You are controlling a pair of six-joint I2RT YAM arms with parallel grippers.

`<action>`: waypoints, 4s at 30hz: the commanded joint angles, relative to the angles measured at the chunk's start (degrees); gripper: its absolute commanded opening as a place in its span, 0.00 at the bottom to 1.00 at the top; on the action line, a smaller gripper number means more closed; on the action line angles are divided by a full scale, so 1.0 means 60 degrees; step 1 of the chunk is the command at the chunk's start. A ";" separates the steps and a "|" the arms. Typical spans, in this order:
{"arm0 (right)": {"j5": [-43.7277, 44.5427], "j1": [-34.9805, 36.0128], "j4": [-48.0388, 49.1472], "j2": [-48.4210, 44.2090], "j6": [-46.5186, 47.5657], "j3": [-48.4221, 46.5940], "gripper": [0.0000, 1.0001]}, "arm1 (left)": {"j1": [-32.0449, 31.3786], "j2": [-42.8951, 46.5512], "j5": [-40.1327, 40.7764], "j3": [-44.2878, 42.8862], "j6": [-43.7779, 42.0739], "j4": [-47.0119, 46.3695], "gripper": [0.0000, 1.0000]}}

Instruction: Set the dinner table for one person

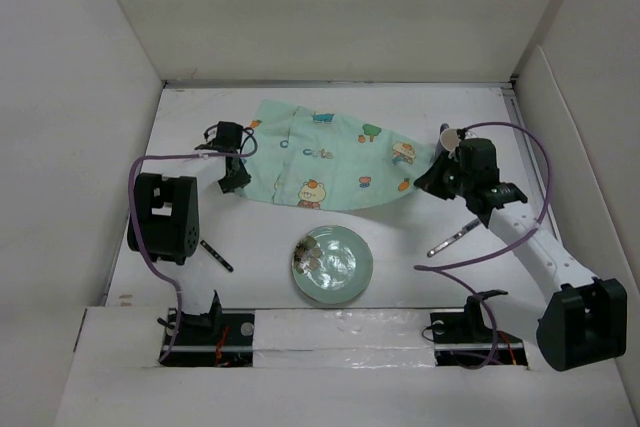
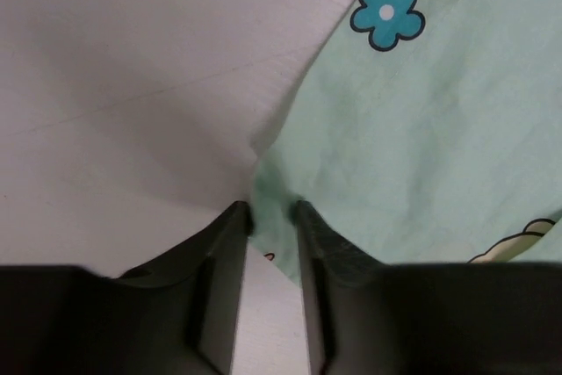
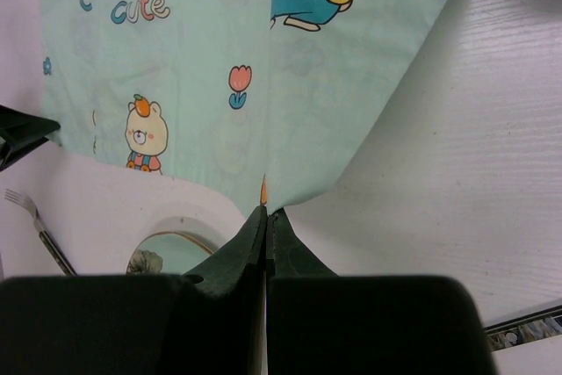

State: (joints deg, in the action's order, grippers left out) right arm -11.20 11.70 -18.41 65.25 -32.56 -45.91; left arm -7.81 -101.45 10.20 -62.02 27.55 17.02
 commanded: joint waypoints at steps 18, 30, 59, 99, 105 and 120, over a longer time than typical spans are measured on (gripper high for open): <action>-0.0023 -0.0120 -0.0783 0.0023 0.0358 -0.3684 0.00 | -0.0001 0.3457 -0.0630 -0.4208 -0.0373 0.1500 0.00; -0.0153 -0.0748 0.0418 0.3911 -0.0242 -0.7544 0.00 | 0.0625 0.0981 -0.1637 -0.8140 0.0167 0.1177 0.00; -0.1064 -0.1306 0.1386 0.3699 -0.0126 -0.2735 0.00 | 0.2269 0.2731 -0.4688 0.0856 0.0609 -0.2147 0.00; -0.0594 -0.2141 0.0139 0.2484 0.0577 0.0517 0.00 | 0.1903 0.3563 -0.3618 0.3466 -0.0256 -0.0683 0.00; -0.0550 -0.2053 0.0008 0.2455 0.0563 0.0664 0.11 | 0.1903 0.3841 -0.3662 0.3423 -0.0270 -0.0610 0.28; 0.0154 -0.0912 -0.1413 -0.0137 0.0738 -0.0814 0.34 | 0.1903 0.5746 -0.4526 0.1256 -0.0344 0.0372 0.02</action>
State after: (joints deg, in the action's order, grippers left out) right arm -10.92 3.51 -25.67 68.34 -29.17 -46.54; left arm 3.57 -69.54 -15.03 -49.25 25.87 18.90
